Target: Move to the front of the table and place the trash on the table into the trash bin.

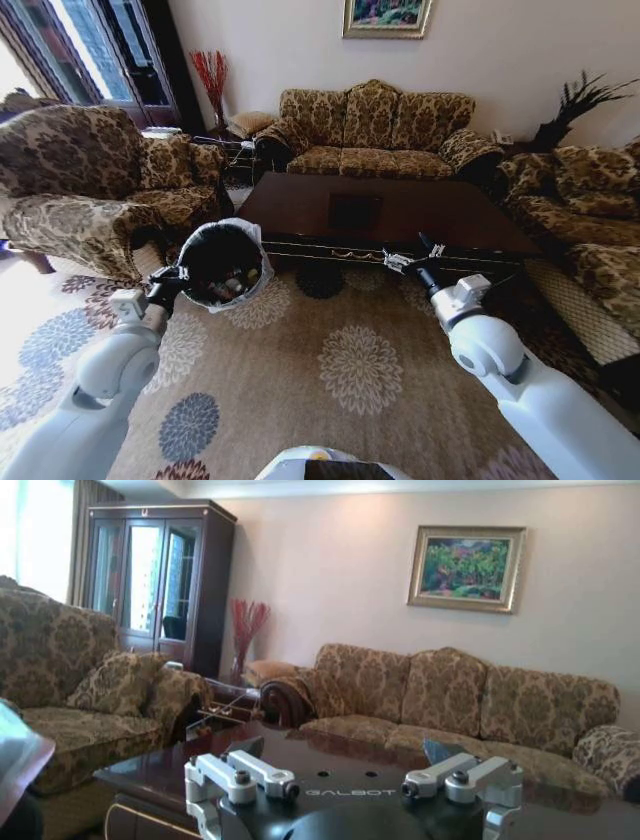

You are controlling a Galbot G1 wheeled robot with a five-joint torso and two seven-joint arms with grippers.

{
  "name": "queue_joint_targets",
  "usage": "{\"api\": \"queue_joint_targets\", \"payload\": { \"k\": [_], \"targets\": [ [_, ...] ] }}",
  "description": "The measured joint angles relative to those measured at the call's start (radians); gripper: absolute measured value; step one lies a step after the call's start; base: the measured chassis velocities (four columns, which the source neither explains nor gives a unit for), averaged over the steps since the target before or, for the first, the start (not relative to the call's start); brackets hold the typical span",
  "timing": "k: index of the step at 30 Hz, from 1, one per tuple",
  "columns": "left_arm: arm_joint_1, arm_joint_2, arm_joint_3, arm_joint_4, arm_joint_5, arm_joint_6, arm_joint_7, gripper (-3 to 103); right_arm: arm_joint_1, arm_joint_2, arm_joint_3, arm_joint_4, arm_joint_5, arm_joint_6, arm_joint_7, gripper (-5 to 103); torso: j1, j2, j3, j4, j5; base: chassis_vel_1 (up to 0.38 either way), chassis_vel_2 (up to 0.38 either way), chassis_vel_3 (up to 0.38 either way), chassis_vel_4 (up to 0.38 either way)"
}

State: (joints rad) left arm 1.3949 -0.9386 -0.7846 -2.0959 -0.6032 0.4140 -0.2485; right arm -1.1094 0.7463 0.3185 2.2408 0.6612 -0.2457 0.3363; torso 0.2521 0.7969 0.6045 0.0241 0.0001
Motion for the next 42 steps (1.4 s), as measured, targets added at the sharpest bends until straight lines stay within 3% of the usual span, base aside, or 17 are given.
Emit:
{"api": "queue_joint_targets", "payload": {
  "k": [5, 8, 11, 14, 15, 18, 22, 26, 29, 33, 42],
  "targets": [
    [-0.041, -0.031, 0.046, 0.169, -0.002, 0.008, 0.029, 2, -0.045, 0.005, 0.033, 0.008, -0.012, 0.006, -0.014, 100, 0.0, 0.0, 0.0, -0.0002, -0.0003, 0.0, 0.0, 0.0, 0.0],
    [-0.098, -0.086, 0.095, 0.402, -0.002, -0.001, 0.056, 2, -0.102, 0.004, 0.083, 0.017, -0.016, 0.015, -0.022, 100, 0.0, 0.0, 0.0, 0.0006, -0.0004, 0.0, 0.0, 0.0, 0.0],
    [-0.135, -0.113, 0.123, 0.52, -0.002, -0.01, 0.075, 2, -0.134, 0.004, 0.106, 0.021, -0.016, 0.016, -0.023, 100, 0.0, 0.0, 0.0, 0.0006, -0.0009, 0.0, 0.0, 0.0, 0.0],
    [-0.227, -0.15, 0.183, 0.744, 0.016, -0.076, 0.118, 2, -0.177, 0.006, 0.132, 0.022, -0.02, 0.023, -0.022, 100, 0.0, 0.0, 0.0, 0.0002, 0.0004, 0.0, 0.0, 0.0, 0.0],
    [-0.227, -0.15, 0.183, 0.744, 0.016, -0.076, 0.118, 2, -0.177, 0.006, 0.132, 0.022, -0.02, 0.023, -0.022, 100, 0.0, 0.0, 0.0, 0.0002, 0.0004, 0.0, 0.0, 0.0, 0.0],
    [-0.32, -0.184, 0.242, 0.912, 0.03, -0.142, 0.126, 2, -0.205, 0.013, 0.14, 0.022, -0.025, 0.027, -0.018, 100, 0.0, 0.0, 0.0, -0.0002, -0.0004, 0.0, 0.0, 0.0, 0.0],
    [-0.399, -0.22, 0.272, 1.049, 0.056, -0.205, 0.141, 2, -0.231, 0.027, 0.154, 0.019, -0.033, 0.031, -0.015, 100, 0.0, 0.0, 0.0, -0.0002, 0.0004, 0.0, 0.0, 0.0, 0.0],
    [-0.421, -0.235, 0.275, 1.098, 0.059, -0.224, 0.144, 2, -0.243, 0.03, 0.166, 0.019, -0.035, 0.032, -0.014, 100, 0.0, 0.0, 0.0, -0.0003, -0.0003, 0.0, 0.0, 0.0, 0.0],
    [-0.452, -0.25, 0.275, 1.151, 0.045, -0.226, 0.14, 2, -0.258, 0.033, 0.182, 0.019, -0.036, 0.034, -0.014, 100, 0.0, 0.0, 0.0, 0.0008, 0.0005, 0.0, 0.0, 0.0, 0.0],
    [-0.494, -0.283, 0.279, 1.201, 0.073, -0.228, 0.118, 2, -0.272, 0.037, 0.191, 0.017, -0.04, 0.038, -0.014, 100, 0.0, 0.0, 0.0, 0.0002, -0.0002, 0.0, 0.0, 0.0, 0.0],
    [-0.522, -0.316, 0.289, 1.234, 0.164, -0.185, 0.084, 2, -0.281, 0.049, 0.199, 0.008, -0.048, 0.049, -0.018, 100, 0.0, 0.0, 0.0, 0.0005, 0.0, 0.0, 0.0, 0.0, 0.0]
  ]
}}
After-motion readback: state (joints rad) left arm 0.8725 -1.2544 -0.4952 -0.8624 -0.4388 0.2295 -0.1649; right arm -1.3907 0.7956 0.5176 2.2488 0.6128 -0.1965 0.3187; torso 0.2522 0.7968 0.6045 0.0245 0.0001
